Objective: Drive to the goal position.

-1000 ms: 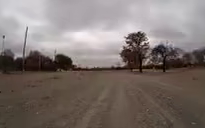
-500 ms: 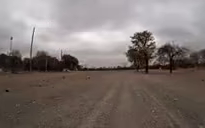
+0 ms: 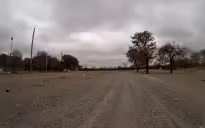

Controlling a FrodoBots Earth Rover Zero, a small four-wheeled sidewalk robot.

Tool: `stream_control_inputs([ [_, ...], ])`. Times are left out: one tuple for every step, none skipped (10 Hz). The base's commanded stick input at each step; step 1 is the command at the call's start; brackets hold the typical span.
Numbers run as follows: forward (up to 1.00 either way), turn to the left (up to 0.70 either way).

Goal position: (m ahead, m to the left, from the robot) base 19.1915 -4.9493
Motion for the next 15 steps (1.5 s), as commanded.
stream_control_inputs([
  [0.00, 0.03],
  [0.00, 0.01],
  [0.00, 0.03],
  [0.00, 0.00],
  [0.00, 0.00],
  [0.00, 0.00],
  [0.00, 0.00],
  [0.00, 0.00],
  [0.00, 0.04],
  [0.00, 0.02],
  [0.01, 0.00],
  [0.58, -0.08],
  [0.37, -0.39],
  [0.00, -0.65],
  [0.00, -0.56],
])
